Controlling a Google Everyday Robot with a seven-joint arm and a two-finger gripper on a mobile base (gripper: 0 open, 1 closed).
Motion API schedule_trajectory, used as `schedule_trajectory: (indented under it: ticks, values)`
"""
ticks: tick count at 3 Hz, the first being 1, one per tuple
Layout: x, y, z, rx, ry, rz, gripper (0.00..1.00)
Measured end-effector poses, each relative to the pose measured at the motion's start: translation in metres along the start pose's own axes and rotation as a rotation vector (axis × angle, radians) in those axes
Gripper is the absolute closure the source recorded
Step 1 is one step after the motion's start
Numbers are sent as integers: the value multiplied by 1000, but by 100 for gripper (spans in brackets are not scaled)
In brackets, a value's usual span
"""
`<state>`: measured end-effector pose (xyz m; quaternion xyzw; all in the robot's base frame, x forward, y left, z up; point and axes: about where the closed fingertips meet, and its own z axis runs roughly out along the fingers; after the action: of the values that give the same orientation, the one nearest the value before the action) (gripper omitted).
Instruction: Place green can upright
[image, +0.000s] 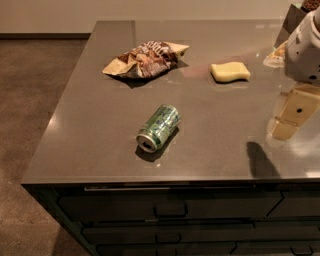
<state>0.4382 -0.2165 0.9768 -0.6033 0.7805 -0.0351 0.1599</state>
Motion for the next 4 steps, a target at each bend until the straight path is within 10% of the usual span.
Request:
schedule_trajectory:
  ticks: [2, 4]
  values:
    - [-18, -8, 6, 0, 22, -105, 0]
    - [-86, -10, 51, -54, 87, -523, 0]
